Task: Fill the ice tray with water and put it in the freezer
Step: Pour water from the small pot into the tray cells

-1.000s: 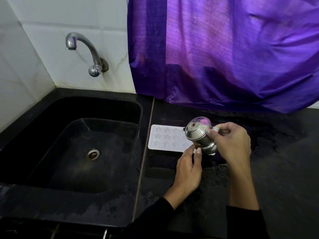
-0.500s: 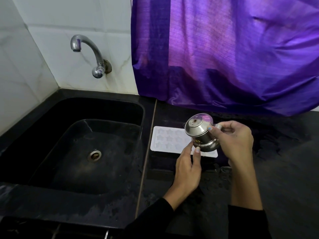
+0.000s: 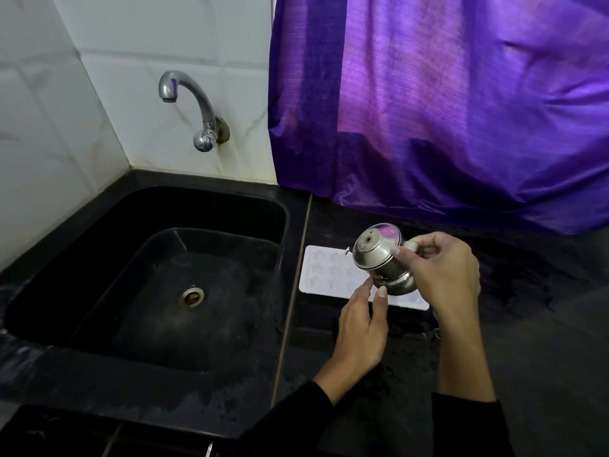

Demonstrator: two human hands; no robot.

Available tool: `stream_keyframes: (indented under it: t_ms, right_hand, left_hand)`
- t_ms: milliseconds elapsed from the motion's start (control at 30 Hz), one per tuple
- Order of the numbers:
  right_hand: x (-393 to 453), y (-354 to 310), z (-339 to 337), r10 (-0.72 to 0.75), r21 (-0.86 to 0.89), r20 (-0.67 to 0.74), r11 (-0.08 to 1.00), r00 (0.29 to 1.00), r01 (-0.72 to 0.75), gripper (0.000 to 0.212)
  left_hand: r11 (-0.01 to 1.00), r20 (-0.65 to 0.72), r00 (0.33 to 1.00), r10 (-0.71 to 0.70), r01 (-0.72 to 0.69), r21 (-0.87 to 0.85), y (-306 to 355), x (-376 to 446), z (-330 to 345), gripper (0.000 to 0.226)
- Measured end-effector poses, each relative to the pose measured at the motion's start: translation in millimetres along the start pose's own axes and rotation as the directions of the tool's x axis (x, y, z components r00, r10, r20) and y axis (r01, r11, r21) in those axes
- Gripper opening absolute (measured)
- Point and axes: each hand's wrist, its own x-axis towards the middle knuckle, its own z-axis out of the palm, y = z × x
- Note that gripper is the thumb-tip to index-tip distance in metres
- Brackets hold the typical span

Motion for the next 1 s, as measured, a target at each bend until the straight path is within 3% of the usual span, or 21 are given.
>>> stream_keyframes:
  t_ms: [600, 1000]
  right_hand:
    - [-3.4, -3.6, 1.1, -0.002, -0.012, 0.005, 1.000, 1.000, 0.002, 0.017]
    - [0.1, -1.2, 4.6, 0.021, 0.137, -0.011, 0.990, 1.000, -0.020, 0.017]
  left_hand:
    - [1.000, 0.013, 1.000, -0.006, 0.006, -0.001, -0.1, 0.0, -2.9, 0.050]
    - [0.999, -0.044, 0.999, -0.008, 0.007, -0.035, 2.1, 0.3, -6.1, 0.065]
